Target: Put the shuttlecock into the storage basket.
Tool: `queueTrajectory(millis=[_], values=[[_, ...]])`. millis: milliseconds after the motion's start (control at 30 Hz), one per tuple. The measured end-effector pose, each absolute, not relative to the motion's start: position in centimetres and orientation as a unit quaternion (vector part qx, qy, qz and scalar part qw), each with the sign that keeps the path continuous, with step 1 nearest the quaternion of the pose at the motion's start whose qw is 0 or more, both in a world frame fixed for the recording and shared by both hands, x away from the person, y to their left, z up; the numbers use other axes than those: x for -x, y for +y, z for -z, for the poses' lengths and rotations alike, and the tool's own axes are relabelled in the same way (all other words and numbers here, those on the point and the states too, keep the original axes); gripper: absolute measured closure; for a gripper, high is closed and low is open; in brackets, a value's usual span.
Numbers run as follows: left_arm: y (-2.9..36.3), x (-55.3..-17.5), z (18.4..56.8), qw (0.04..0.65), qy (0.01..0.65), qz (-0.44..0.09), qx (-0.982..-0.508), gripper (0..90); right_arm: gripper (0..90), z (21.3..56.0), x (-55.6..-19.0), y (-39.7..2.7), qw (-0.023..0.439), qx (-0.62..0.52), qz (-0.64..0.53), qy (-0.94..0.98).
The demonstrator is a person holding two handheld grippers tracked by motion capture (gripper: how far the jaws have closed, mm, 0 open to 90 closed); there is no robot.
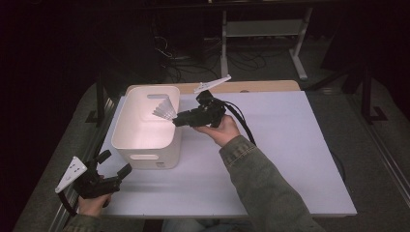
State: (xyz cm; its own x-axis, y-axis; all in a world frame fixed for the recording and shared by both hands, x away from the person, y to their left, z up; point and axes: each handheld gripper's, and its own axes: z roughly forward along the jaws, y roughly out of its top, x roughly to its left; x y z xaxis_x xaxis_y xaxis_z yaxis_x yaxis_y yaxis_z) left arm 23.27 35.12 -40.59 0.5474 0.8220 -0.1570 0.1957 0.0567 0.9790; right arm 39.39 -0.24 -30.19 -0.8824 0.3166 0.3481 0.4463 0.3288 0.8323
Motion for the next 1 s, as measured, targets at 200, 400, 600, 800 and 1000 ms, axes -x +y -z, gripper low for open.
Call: queueTrajectory(millis=[200,400,600,800,1000], values=[[35.1,-23.3,40.6,0.611,0.401,-0.256,-0.633,0.0,63.7,30.5,-39.3,0.8,0.071,0.233,0.532,-0.811],[35.2,-23.3,40.6,0.608,0.397,-0.259,-0.637,0.0,63.6,30.8,-39.3,2.0,0.076,0.231,0.529,-0.813],[35.2,-23.3,40.6,0.608,0.397,-0.259,-0.637,0.0,63.6,31.6,-39.6,3.3,0.083,0.231,0.521,-0.818],[35.2,-23.3,40.6,0.610,0.398,-0.256,-0.636,0.0,63.6,32.1,-39.9,4.0,0.088,0.233,0.512,-0.822],[35.2,-23.3,40.6,0.606,0.399,-0.255,-0.639,0.0,63.6,32.9,-40.2,4.6,0.087,0.231,0.504,-0.828]])
